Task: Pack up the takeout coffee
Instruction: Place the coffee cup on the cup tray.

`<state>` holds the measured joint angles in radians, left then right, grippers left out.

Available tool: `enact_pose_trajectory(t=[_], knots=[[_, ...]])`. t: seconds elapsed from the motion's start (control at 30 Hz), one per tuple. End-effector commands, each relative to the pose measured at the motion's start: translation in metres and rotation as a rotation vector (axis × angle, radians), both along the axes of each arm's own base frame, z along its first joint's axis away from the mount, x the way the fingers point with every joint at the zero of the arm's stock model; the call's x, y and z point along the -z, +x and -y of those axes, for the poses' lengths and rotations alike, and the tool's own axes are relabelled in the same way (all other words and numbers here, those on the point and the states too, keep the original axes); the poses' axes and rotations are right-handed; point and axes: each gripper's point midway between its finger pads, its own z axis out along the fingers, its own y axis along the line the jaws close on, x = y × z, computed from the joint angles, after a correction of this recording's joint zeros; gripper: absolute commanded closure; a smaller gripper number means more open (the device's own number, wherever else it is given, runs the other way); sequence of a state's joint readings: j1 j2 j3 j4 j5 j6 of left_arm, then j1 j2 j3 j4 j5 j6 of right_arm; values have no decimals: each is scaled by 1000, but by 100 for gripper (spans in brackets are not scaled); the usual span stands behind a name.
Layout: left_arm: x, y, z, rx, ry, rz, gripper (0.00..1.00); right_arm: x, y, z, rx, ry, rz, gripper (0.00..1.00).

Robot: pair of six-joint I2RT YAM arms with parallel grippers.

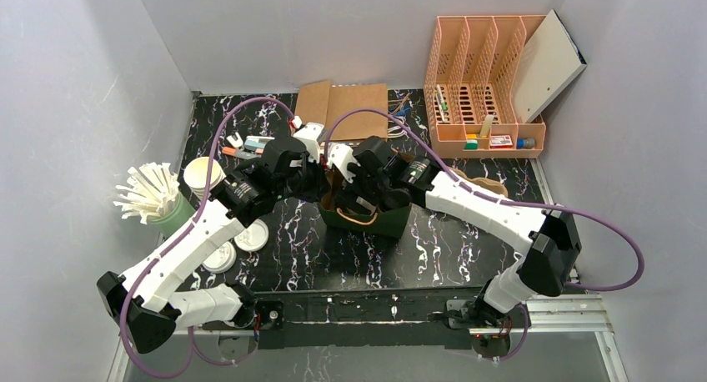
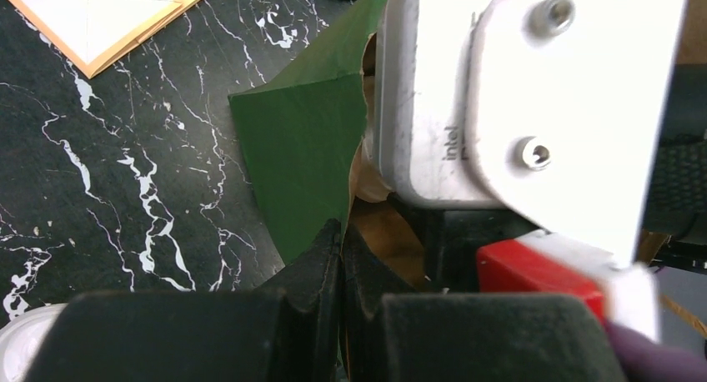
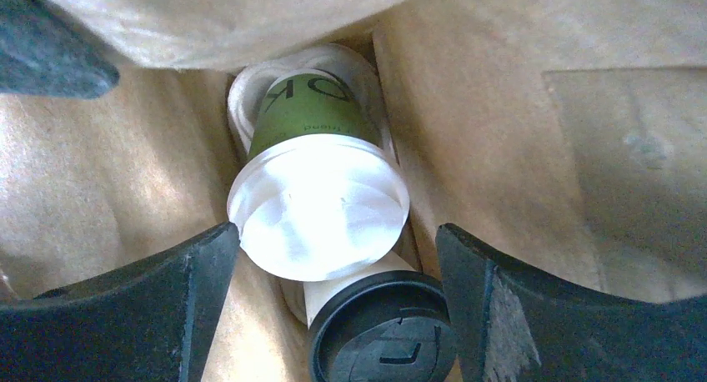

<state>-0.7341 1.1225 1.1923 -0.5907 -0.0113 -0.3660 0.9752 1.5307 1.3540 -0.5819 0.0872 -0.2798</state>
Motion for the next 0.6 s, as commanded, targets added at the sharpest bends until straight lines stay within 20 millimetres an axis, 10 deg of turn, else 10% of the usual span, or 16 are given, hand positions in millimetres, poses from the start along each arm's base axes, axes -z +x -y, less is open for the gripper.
enact_pose_trajectory(t=[0.0,0.17,0.4,0.57], knots=[[0,-10,9,75,-9,-20,100,-53,13,-16,33,154,76,5],[1,-10,10,77,-10,-19,100,-70,13,-11,63,215,73,11],[1,-10,11,82,-11,-21,100,-66,16,-2,107,229,42,64],[1,-11,12,93,-13,-24,100,-48,8,-2,84,206,-11,79]])
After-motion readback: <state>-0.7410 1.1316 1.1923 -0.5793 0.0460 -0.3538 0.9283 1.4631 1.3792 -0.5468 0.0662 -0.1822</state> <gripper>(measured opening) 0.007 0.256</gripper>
